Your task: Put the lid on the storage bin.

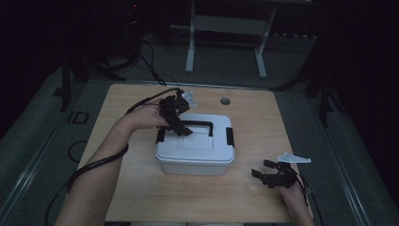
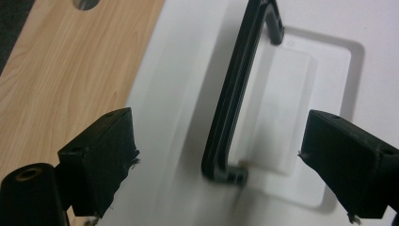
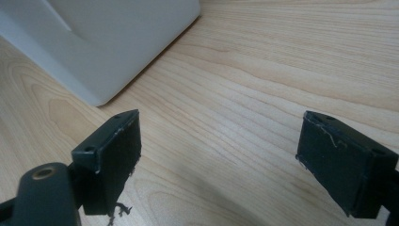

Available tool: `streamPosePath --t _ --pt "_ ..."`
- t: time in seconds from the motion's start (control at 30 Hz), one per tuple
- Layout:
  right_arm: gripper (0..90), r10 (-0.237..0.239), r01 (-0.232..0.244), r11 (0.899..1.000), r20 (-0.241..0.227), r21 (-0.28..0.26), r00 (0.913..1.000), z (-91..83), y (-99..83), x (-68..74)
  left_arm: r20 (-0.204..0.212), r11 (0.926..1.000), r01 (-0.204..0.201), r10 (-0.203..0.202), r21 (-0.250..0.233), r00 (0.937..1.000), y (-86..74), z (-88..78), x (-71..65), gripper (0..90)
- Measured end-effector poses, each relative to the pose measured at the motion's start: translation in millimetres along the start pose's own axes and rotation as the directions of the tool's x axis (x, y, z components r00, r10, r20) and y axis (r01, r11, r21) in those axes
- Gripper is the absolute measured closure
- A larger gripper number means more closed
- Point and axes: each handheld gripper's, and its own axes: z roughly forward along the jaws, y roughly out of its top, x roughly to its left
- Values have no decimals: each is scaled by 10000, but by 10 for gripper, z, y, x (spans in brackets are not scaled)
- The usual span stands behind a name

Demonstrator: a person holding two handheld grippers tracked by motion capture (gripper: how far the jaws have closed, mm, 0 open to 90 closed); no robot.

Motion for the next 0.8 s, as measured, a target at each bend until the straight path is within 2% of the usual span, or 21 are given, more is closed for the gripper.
streamPosePath --t 0.1,0.23,0.27,0.33,0.4,0.43,0.8 --pt "140 -48 48 10000 24 10 10000 3 -3 -1 -199 9998 125 -129 -181 9997 -140 -61 8 103" --pt "140 0 0 10000 47 18 10000 -1 2 0 -209 9970 444 -458 -633 9987 -329 -148 4 104" --pt "140 -1 1 10000 52 12 10000 -1 3 0 -147 9963 574 -584 -640 9982 -373 -169 6 103" --pt "139 -16 16 10000 53 5 10000 0 4 0 -231 9959 578 -596 -696 9980 -419 -186 0 104" --pt "140 -19 19 10000 72 33 10000 3 6 4 -197 9921 855 -876 -919 9960 -551 -233 -8 103" --pt "140 -18 18 10000 80 34 10000 3 6 5 -301 9918 848 -880 -955 9957 -589 -251 -15 103" --pt "140 10 -10 10000 106 33 9999 4 2 0 -185 9788 1285 -1331 -1594 9909 -983 -389 -85 103"
